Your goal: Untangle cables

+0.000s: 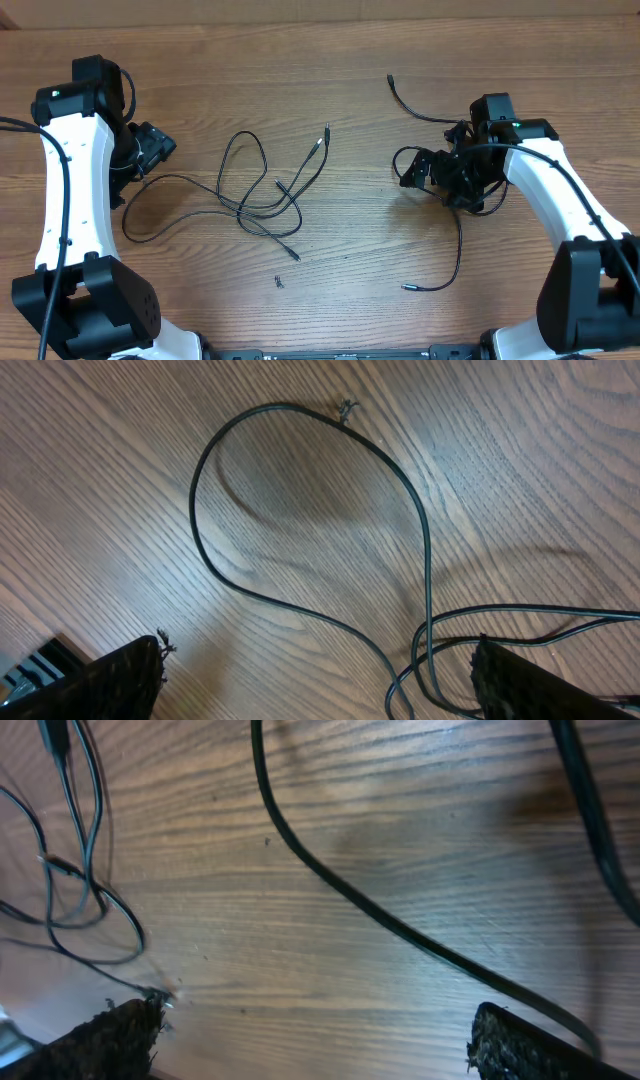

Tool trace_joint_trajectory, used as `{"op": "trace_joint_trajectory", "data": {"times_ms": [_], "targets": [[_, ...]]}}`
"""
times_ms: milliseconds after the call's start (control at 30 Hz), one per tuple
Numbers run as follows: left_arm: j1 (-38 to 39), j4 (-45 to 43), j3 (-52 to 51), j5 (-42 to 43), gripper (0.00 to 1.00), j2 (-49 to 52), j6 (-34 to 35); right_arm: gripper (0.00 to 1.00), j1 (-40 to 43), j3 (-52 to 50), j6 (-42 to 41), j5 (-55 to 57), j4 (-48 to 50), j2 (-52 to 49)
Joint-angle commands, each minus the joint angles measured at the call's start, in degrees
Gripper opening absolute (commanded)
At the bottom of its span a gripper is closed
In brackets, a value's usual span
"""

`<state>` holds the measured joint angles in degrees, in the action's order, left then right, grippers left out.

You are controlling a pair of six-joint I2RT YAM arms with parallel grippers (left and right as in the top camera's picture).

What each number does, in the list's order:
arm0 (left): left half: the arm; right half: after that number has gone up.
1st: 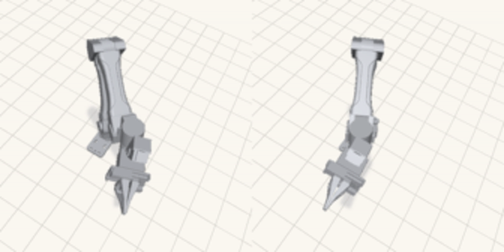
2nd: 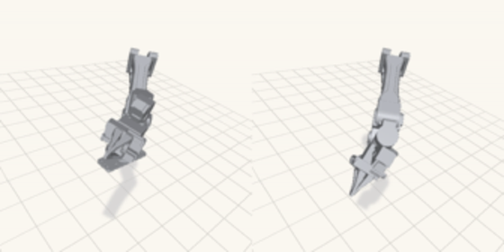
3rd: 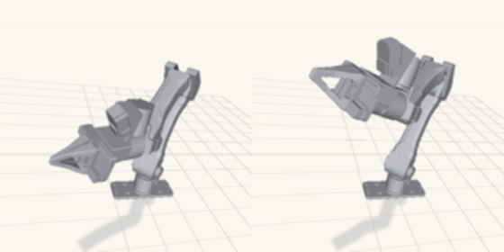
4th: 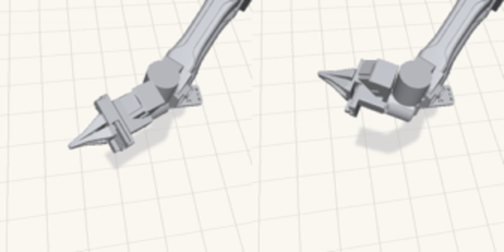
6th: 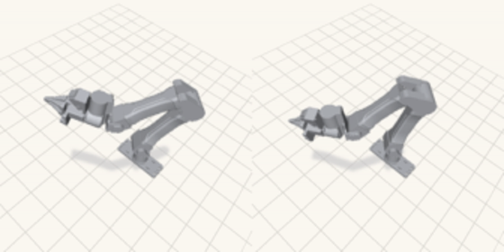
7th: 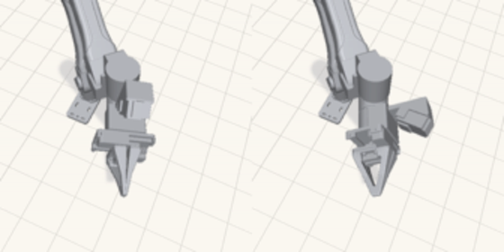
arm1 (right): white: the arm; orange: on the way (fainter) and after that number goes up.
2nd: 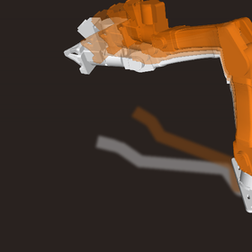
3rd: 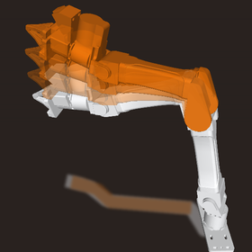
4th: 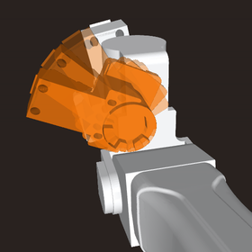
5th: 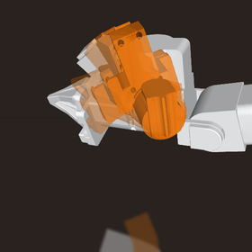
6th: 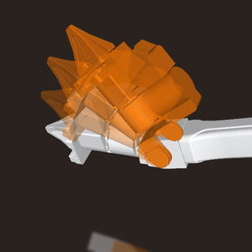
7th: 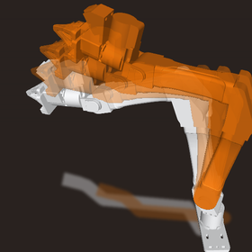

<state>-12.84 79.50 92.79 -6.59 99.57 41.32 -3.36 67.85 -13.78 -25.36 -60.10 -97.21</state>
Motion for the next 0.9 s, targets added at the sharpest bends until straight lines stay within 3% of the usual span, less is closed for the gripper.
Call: {"op": "trace_joint_trajectory", "data": {"times_ms": [0,500,867], "targets": [[0.1,-0.5,1.0,0.3,0.99,0.4,-1.7,1.00,0.4,-0.1,-4.6,-1.8,1.0,-2.0],[0.2,-1.6,1.0,0.2,1.00,0.5,-1.7,1.00,0.4,-4.6,-15.0,-0.8,10.7,-4.8],[0.2,-1.8,1.0,0.2,1.00,0.4,-1.7,1.00,0.4,-7.6,-18.2,11.3,20.2,-4.8]]}}
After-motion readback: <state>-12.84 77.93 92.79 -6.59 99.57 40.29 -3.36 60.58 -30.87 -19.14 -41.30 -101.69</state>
